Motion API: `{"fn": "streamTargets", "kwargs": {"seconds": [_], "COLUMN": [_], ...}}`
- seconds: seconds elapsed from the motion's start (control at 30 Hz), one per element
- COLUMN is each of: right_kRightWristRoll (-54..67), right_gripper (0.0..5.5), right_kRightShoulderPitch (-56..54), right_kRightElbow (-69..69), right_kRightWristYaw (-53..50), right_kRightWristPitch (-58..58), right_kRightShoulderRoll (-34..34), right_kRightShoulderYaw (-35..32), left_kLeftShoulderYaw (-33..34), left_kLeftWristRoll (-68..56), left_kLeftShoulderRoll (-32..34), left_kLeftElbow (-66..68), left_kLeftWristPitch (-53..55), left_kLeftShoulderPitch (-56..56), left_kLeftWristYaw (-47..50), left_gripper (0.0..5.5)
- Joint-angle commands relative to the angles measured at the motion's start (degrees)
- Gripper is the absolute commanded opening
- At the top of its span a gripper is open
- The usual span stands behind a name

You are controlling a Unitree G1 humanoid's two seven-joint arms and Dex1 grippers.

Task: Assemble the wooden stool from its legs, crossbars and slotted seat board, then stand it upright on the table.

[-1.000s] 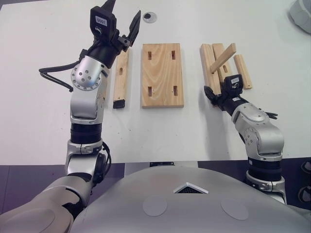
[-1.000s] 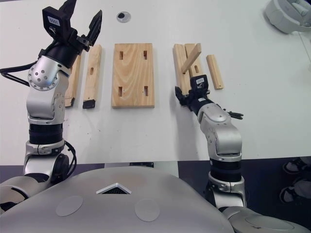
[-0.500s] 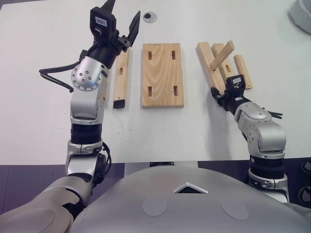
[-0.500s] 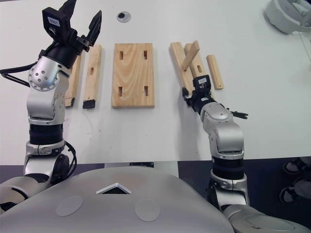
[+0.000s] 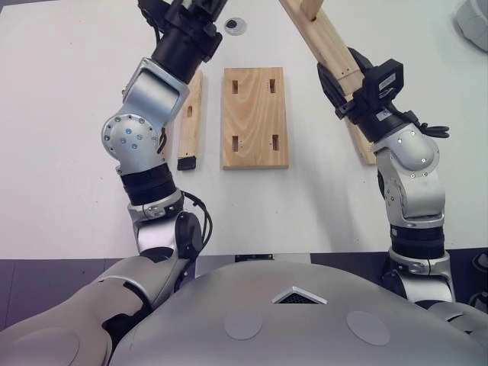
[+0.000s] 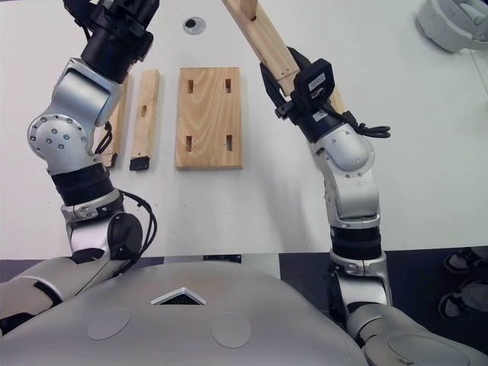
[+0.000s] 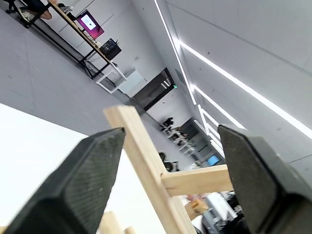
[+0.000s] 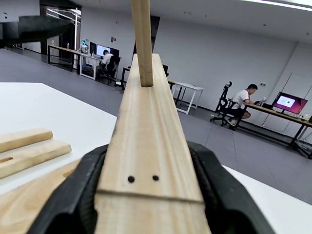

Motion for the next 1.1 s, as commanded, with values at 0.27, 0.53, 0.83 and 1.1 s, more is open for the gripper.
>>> {"fn": "streamTargets", "kwargs": {"seconds": [0.27,0.53,0.83,1.1], "right_kRightWristRoll": [5.37,6.16,6.74,7.46], "right_gripper": [2.07,2.07,2.07,2.07], "right_kRightShoulderPitch": [-5.17,-4.18,-3.90,-3.66], "right_kRightElbow": [-6.66,-7.98,-7.75,-6.53], "right_kRightWristYaw": [3.42,5.78,6.31,7.01], "right_kRightWristPitch": [5.23,5.51,5.35,5.70], "right_kRightShoulderRoll": [1.37,0.99,0.49,0.41], "right_kRightShoulderYaw": [4.08,5.22,5.05,4.96], "left_kLeftShoulderYaw": [0.33,0.28,-0.68,-1.26], "left_kLeftWristRoll": [-12.00,-15.56,-17.04,-15.31], "left_kLeftShoulderRoll": [0.37,2.13,2.68,3.70], "left_kLeftElbow": [0.51,1.49,0.01,-1.37], "left_kLeftWristPitch": [1.53,-0.65,-2.27,-4.22], "left_kLeftShoulderPitch": [-2.02,-2.26,-1.48,-0.55], "left_kLeftWristYaw": [5.97,7.70,6.96,5.41], "left_gripper": [3.50,3.32,1.62,1.07]}}
